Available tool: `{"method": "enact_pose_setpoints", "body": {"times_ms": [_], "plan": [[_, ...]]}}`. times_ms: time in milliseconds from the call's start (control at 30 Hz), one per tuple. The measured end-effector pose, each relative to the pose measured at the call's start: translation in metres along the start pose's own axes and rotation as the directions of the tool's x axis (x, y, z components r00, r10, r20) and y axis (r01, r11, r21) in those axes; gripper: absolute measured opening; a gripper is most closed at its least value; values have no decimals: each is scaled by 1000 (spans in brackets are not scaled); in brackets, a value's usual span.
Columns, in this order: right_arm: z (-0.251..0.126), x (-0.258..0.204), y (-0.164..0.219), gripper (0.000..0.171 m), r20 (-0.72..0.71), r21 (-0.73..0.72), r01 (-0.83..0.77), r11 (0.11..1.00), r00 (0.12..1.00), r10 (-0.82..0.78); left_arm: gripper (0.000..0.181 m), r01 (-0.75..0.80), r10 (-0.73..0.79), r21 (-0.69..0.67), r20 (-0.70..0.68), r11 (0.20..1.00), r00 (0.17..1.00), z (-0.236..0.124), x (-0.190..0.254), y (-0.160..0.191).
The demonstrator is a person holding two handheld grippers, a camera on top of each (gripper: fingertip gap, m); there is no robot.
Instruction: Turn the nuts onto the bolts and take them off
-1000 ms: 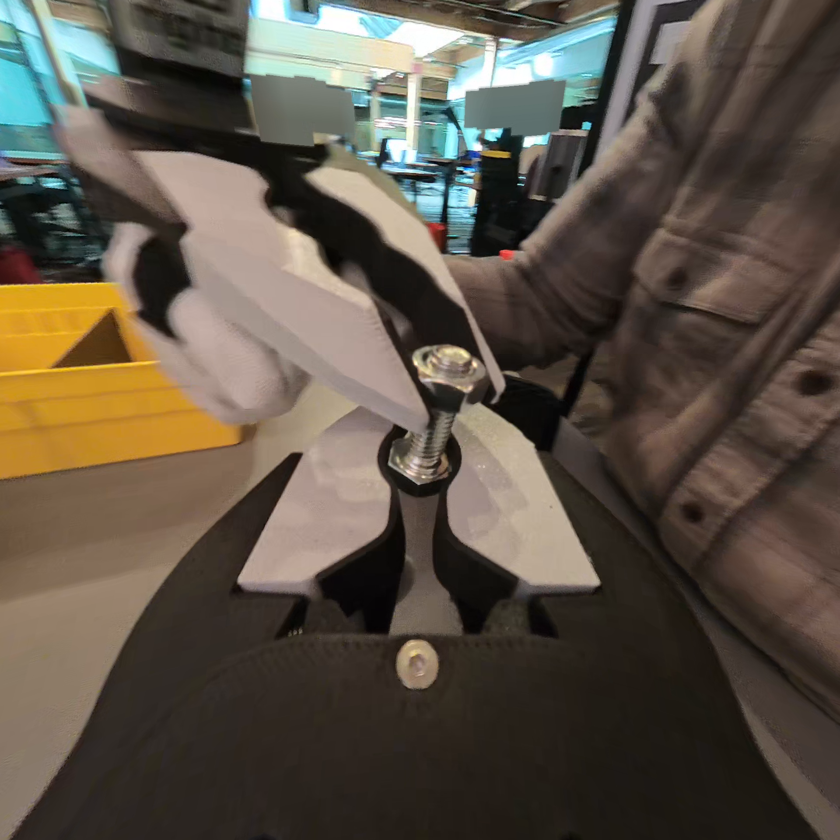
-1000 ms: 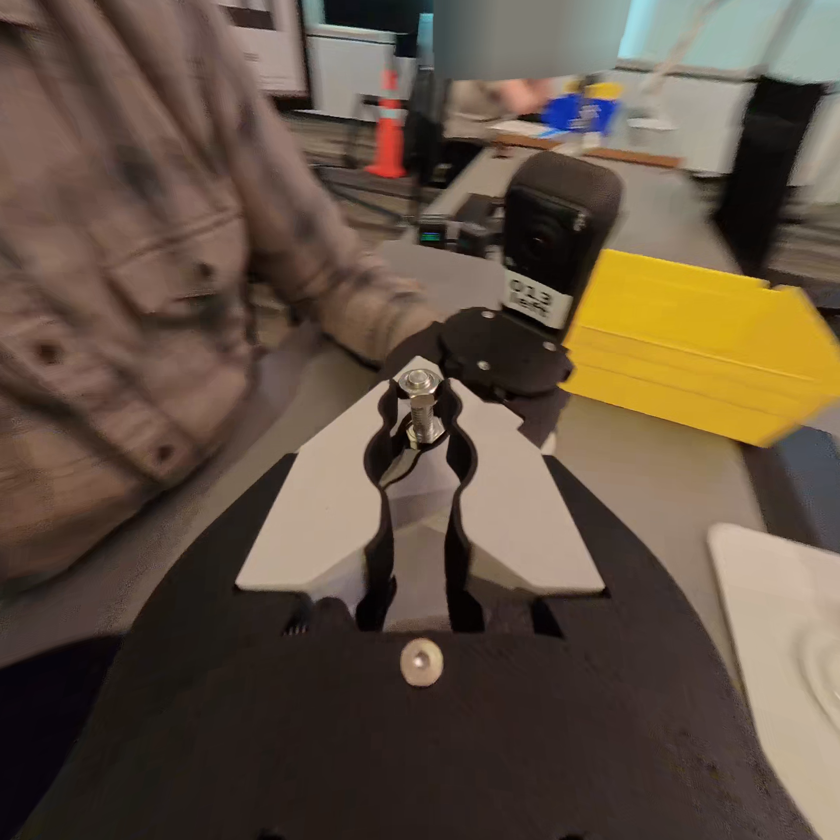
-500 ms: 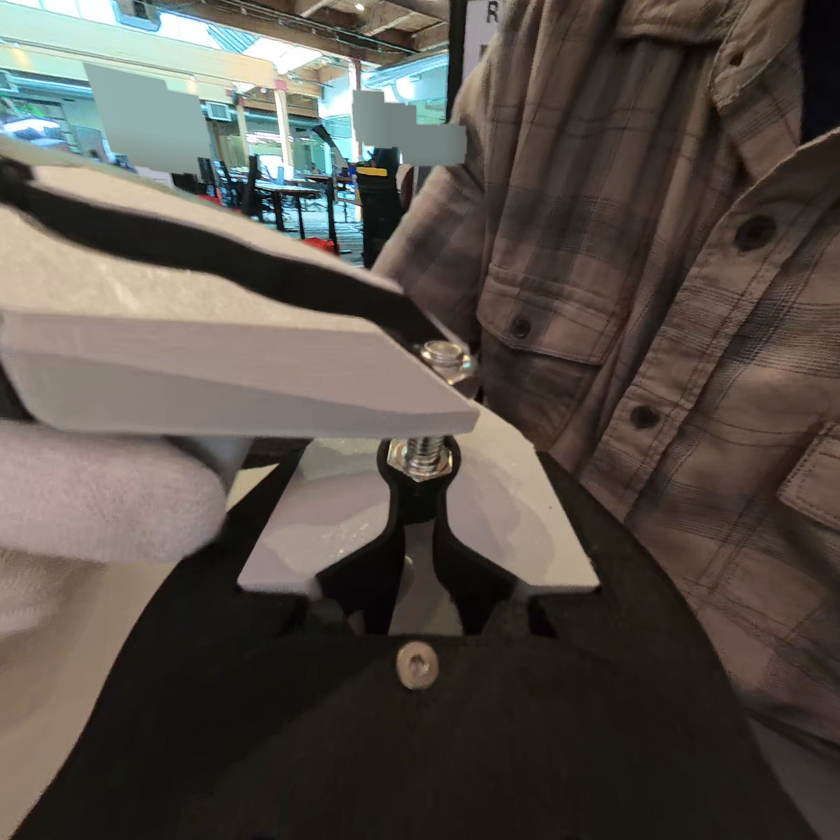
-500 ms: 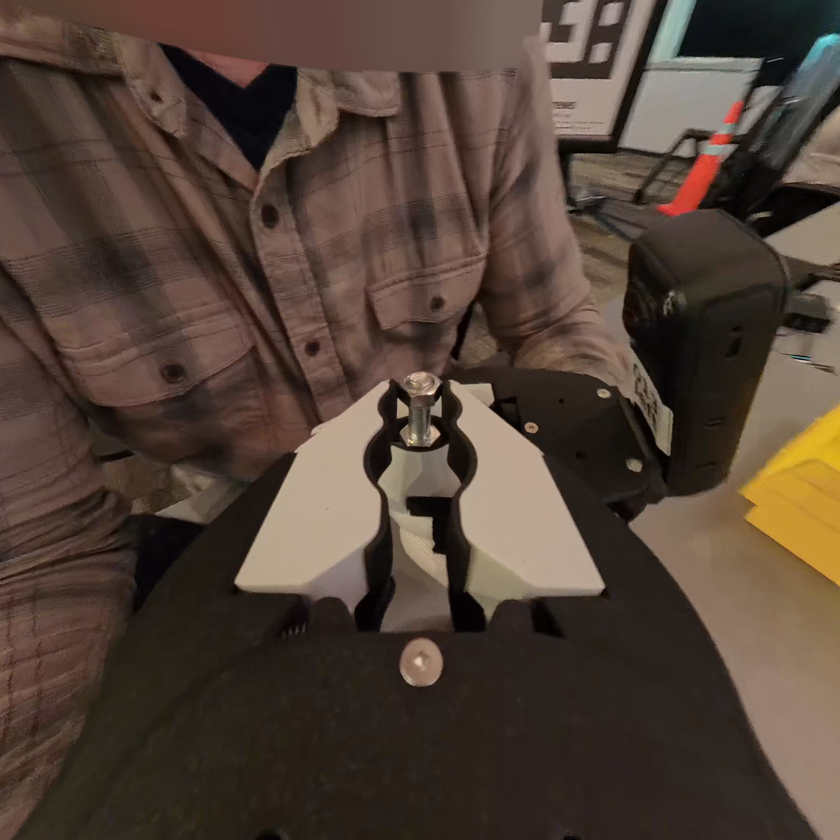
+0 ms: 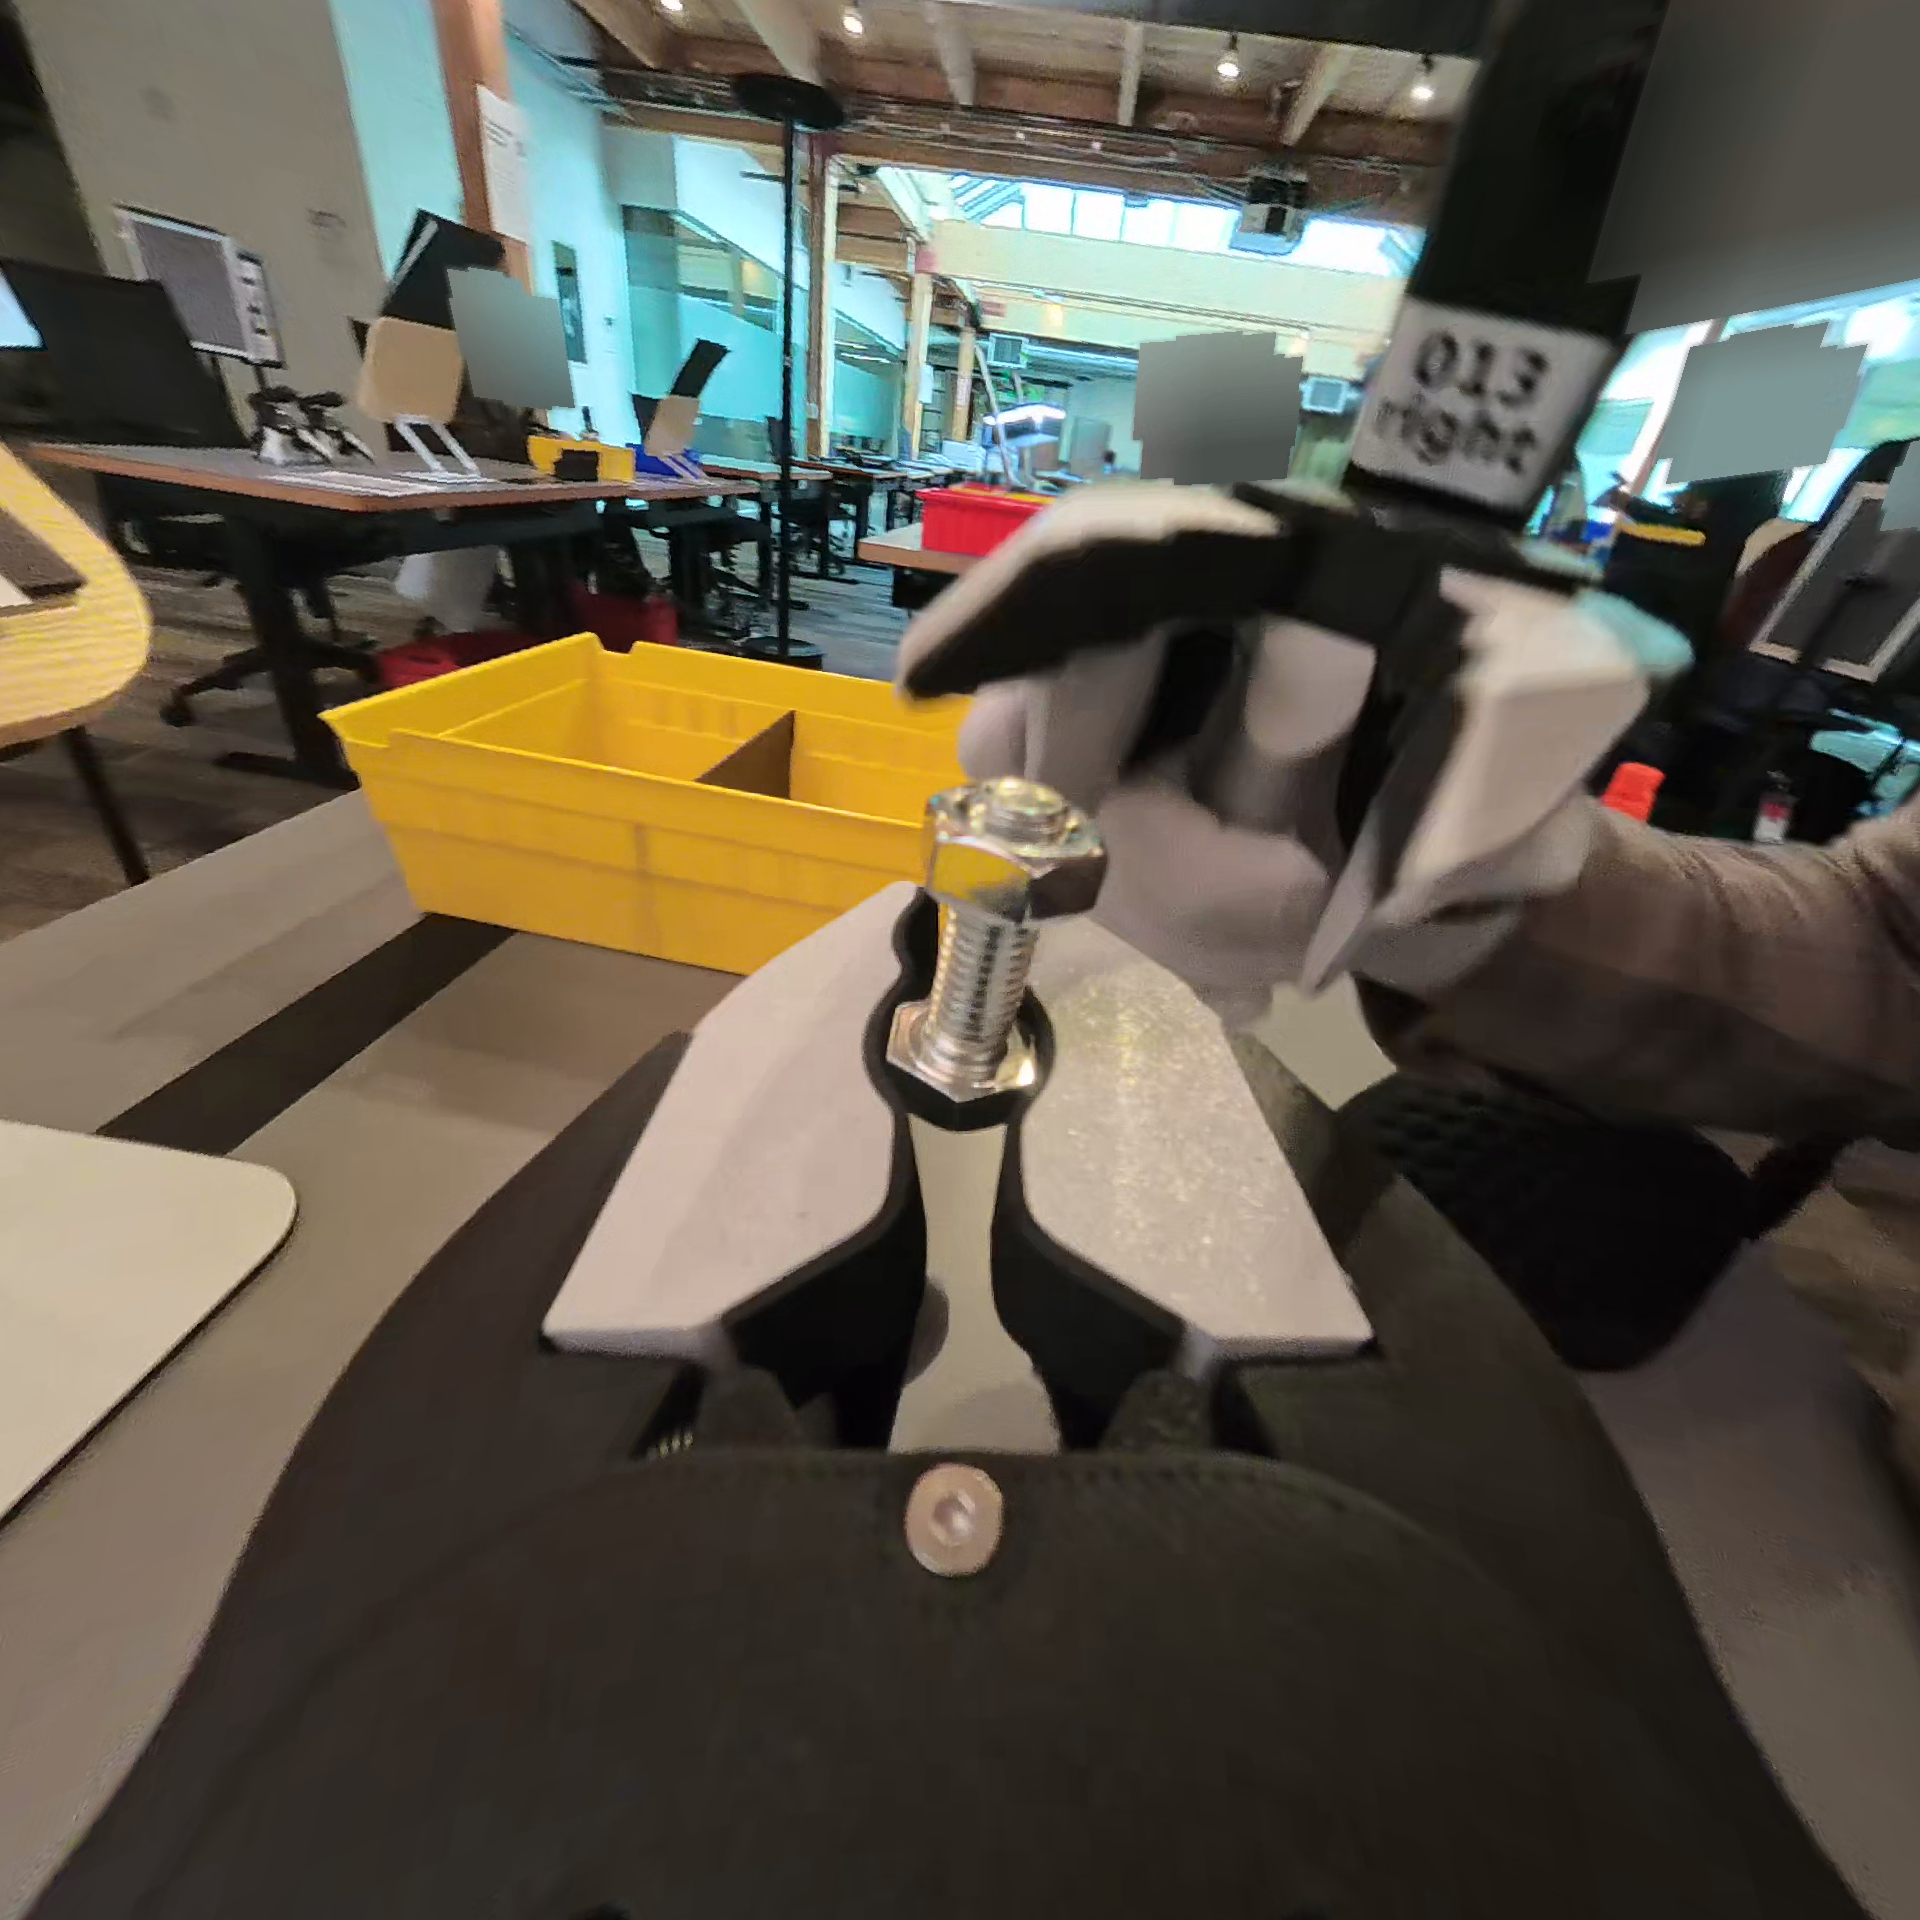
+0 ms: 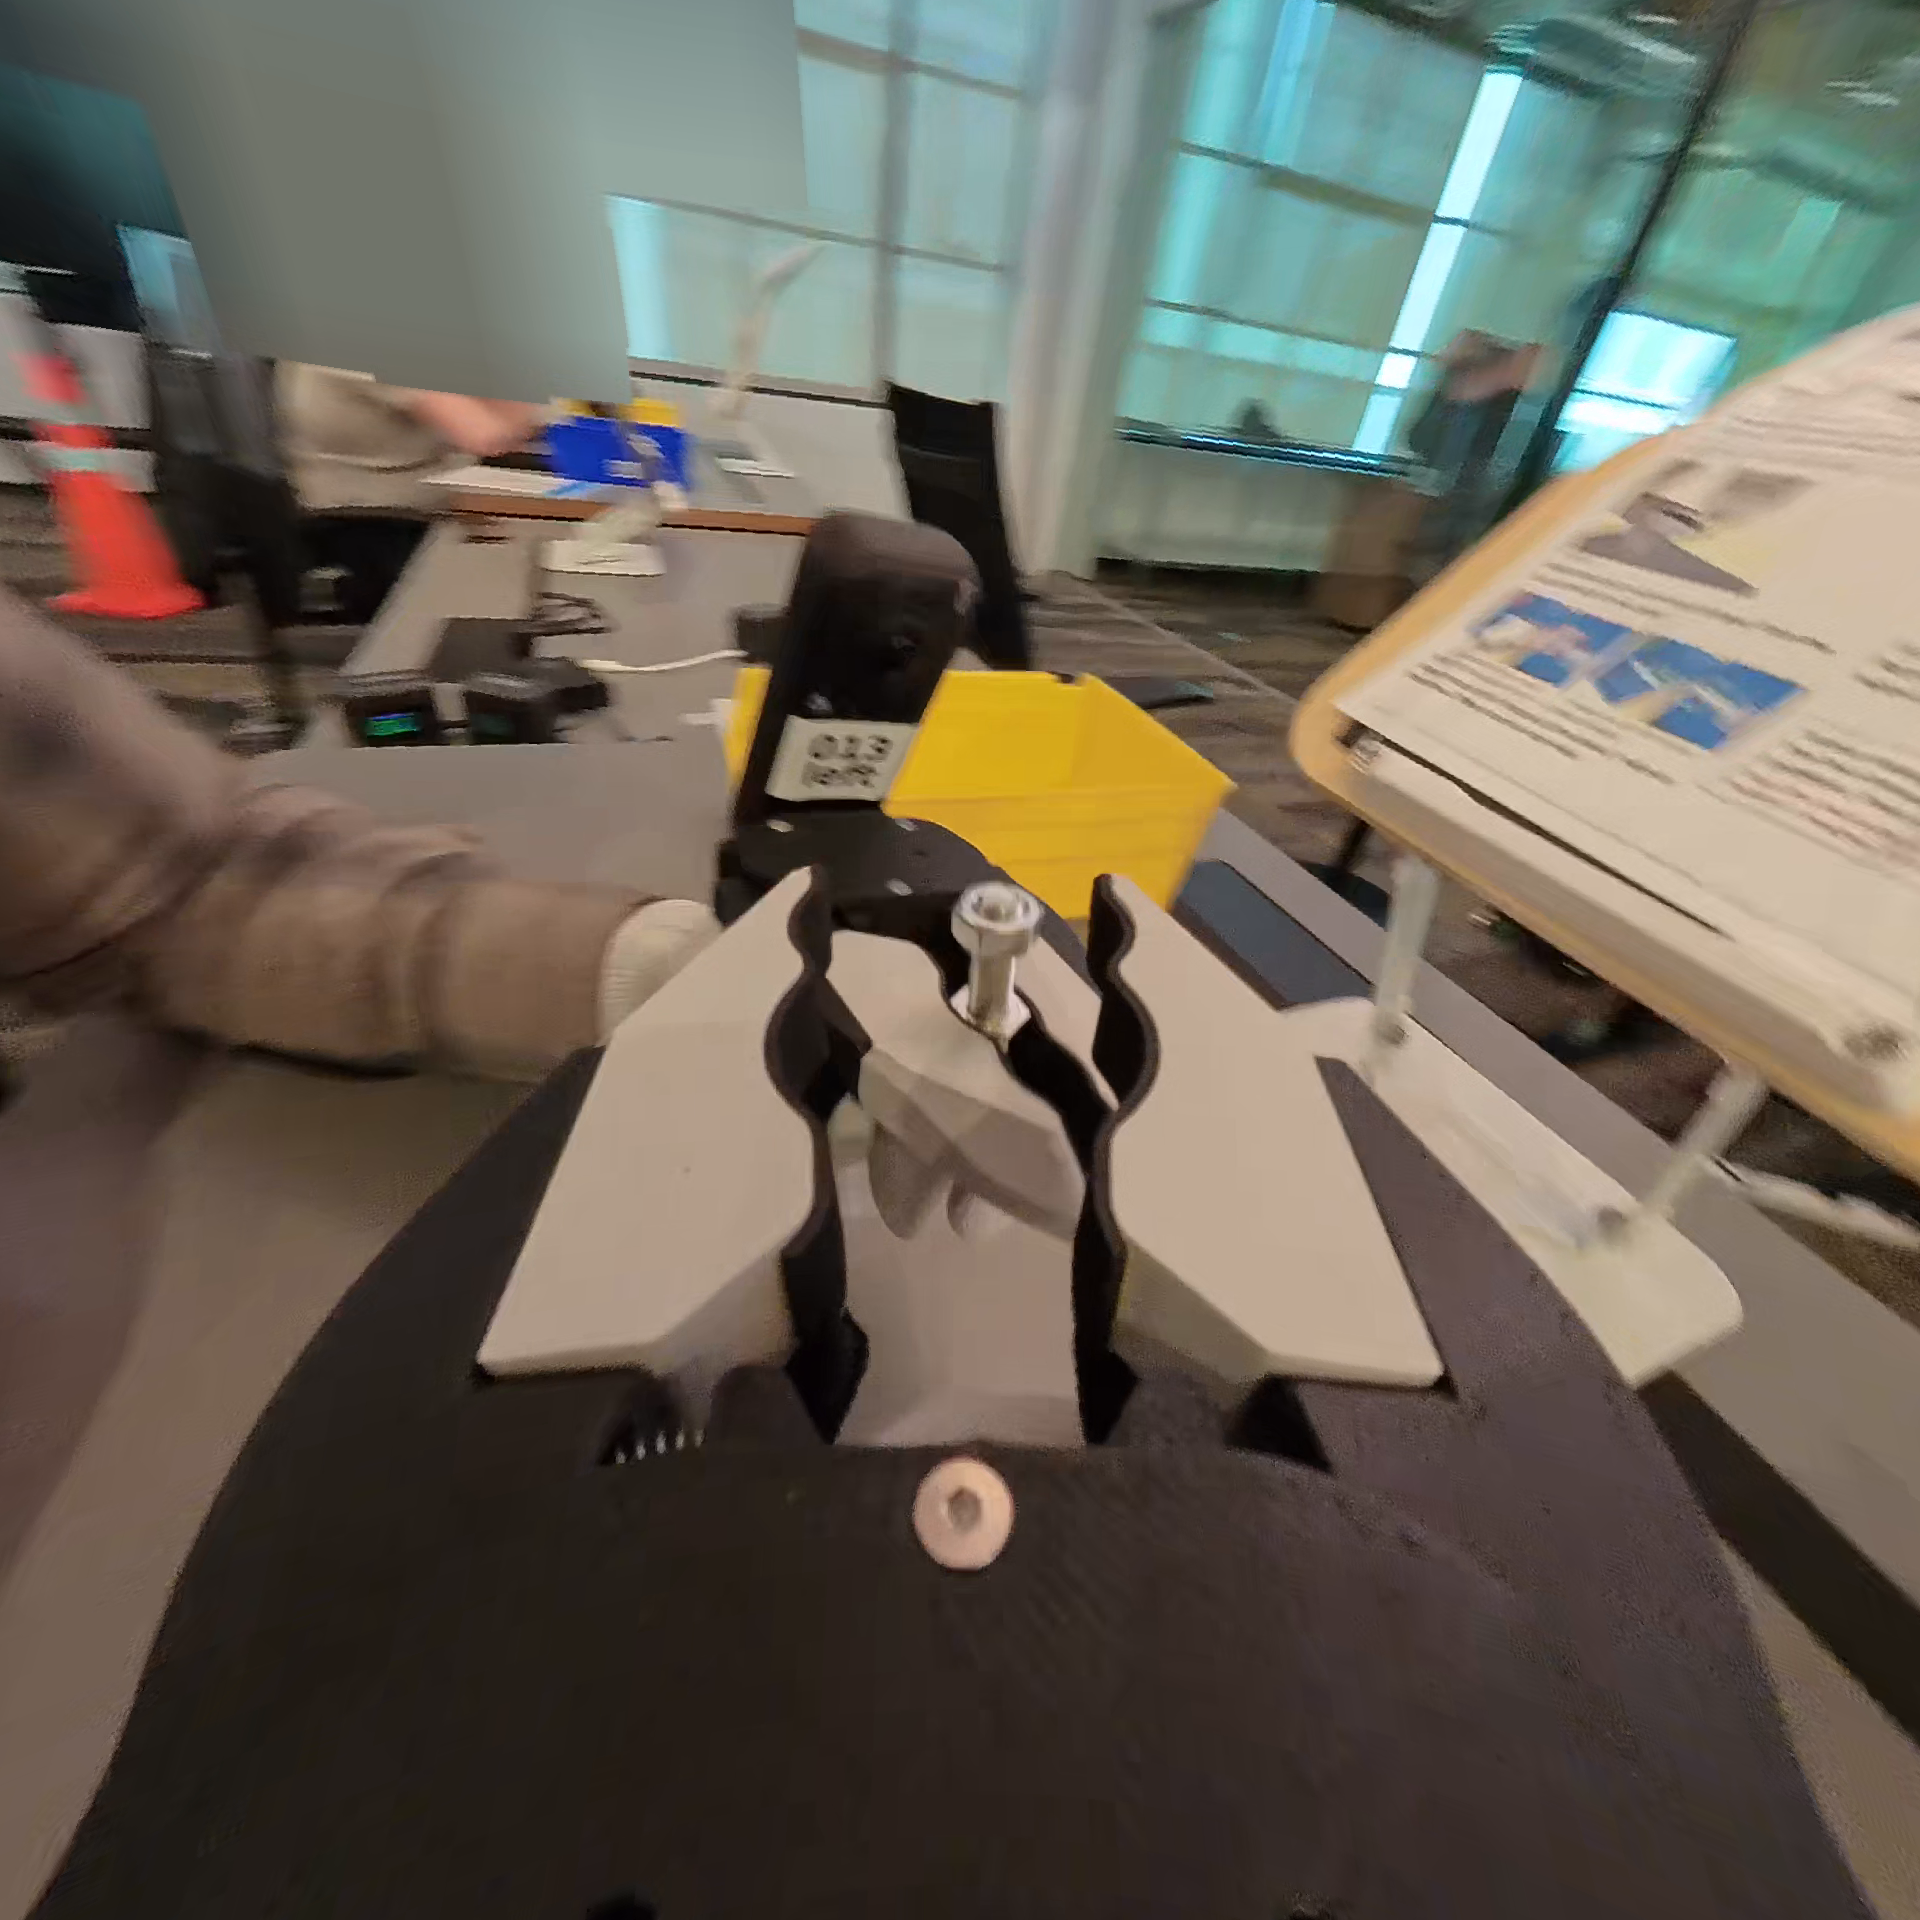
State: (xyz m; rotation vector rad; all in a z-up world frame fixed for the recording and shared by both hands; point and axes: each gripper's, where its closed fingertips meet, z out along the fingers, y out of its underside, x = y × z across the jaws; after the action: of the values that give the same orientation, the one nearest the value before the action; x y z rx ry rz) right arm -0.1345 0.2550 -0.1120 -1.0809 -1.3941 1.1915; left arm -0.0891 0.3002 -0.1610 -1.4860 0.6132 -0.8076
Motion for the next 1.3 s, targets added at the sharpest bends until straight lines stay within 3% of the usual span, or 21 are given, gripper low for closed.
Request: {"method": "enact_pose_setpoints", "body": {"times_ms": [167, 267, 367, 500, 633, 733, 833, 1033, 1167, 1300], "plan": [[10, 20, 25, 39, -363, 34, -75, 997, 928, 82, 10, -39, 39, -3, 127, 999, 991, 2, -11, 0], [7, 25, 24, 34, -499, 32, -11, 999, 866, 26, 9, -32, 30, 8, 165, 999, 986, 2, -14, -2], [8, 25, 21, 27, -547, 21, 15, 1000, 837, -1, 9, -30, 29, 3, 195, 1000, 980, 2, -18, -1], [11, 21, 21, 15, -548, 5, 33, 999, 836, -25, 9, -18, 17, 4, 195, 1000, 981, 2, -18, 0], [9, 21, 22, 15, -553, 15, 35, 999, 833, -21, 9, -24, 24, -4, 194, 1000, 981, 3, -18, 1], [7, 20, 21, 28, -556, 27, 29, 999, 831, -9, 9, -27, 29, -10, 199, 1000, 980, 4, -18, 3], [8, 20, 22, 18, -556, 24, 20, 1000, 831, -3, 9, -21, 23, -12, 197, 1000, 980, 4, -18, 4], [7, 20, 23, 17, -539, 13, 21, 1000, 842, -10, 9, -35, 39, -24, 188, 999, 981, 4, -17, 4], [7, 17, 21, 16, -447, -22, 23, 999, 894, -30, 9, -38, 43, -48, 125, 998, 991, 4, -11, 3], [5, 5, 13, 15, -230, -65, 59, 996, 971, -72, 9, -35, 33, -69, -25, 997, 999, 1, 9, -1]]}}
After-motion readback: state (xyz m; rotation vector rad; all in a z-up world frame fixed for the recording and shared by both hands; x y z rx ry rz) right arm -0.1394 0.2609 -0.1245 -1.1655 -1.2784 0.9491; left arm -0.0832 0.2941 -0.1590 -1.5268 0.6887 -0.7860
